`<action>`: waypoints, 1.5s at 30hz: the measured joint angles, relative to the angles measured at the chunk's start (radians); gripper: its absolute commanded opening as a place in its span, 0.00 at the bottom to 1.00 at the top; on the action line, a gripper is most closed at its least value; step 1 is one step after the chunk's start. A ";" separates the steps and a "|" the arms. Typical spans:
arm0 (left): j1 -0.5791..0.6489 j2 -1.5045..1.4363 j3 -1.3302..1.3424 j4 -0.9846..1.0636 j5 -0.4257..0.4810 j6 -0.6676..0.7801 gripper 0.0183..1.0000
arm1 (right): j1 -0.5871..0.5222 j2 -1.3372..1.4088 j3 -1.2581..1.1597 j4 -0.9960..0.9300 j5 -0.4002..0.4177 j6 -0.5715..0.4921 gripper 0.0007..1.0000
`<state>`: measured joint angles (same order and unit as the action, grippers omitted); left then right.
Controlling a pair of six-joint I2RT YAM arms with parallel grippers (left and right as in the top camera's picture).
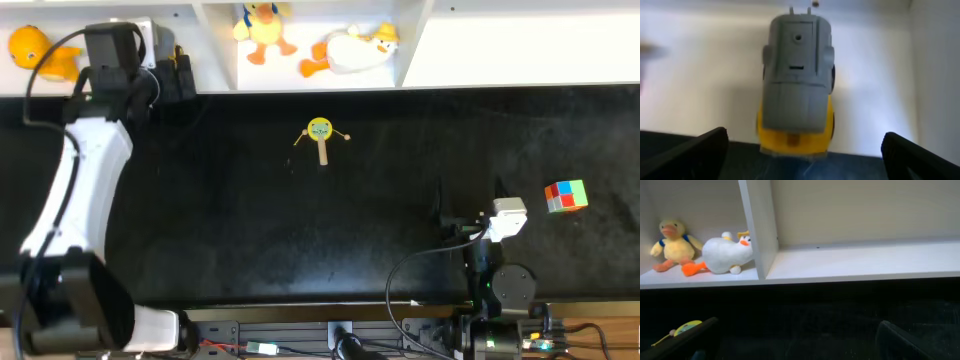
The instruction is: Store Toys
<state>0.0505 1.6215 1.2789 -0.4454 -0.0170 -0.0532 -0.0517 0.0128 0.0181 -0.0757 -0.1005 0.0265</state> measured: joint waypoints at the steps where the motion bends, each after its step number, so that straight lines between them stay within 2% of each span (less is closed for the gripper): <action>1: 0.002 -0.023 -0.021 0.008 0.000 0.000 1.00 | 0.000 0.000 0.000 0.000 0.000 0.000 1.00; 18: 0.004 -0.434 -0.451 0.071 -0.008 0.000 1.00 | 0.000 0.000 0.000 0.000 0.000 0.000 1.00; 28: 0.004 -0.758 -0.642 0.097 -0.041 0.000 1.00 | 0.000 0.000 0.000 0.000 0.000 0.000 1.00; 40: 0.004 -1.099 -1.072 0.549 -0.041 -0.046 1.00 | 0.000 0.000 0.000 0.001 0.000 0.000 1.00; 45: 0.022 -1.160 -1.165 0.648 -0.016 -0.056 1.00 | 0.000 0.000 0.000 0.001 0.000 0.000 1.00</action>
<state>0.0727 0.4618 0.1139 0.2024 -0.0334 -0.1097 -0.0517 0.0128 0.0181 -0.0750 -0.1009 0.0261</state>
